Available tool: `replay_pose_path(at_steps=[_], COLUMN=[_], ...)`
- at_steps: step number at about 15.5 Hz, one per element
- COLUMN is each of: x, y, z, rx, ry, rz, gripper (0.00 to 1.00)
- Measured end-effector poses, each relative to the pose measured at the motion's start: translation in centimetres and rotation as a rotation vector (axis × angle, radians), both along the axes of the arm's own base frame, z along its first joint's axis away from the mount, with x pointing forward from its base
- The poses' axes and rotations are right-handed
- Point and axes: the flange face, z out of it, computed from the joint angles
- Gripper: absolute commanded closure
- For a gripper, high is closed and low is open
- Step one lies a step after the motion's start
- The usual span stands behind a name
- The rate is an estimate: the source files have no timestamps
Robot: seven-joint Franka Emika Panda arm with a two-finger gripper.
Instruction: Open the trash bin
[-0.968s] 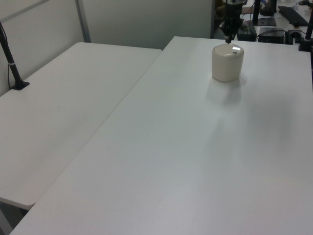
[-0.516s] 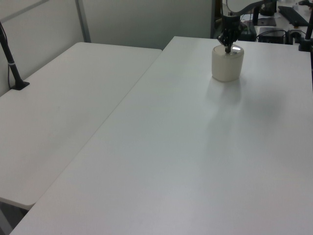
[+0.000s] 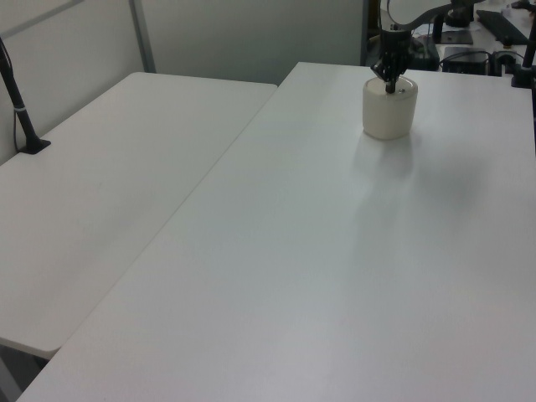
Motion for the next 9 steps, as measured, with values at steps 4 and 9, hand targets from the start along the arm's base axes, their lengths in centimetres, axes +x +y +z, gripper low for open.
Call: replay_pose_path(at_steps=[4, 9], x=[-0.3, -0.9], y=[-0.3, -0.6], z=[0.0, 1.4], rx=[-0.011, -0.001], ry=[-0.042, -0.035], rz=[-0.002, -0.013], gripper=[0.92, 0.06])
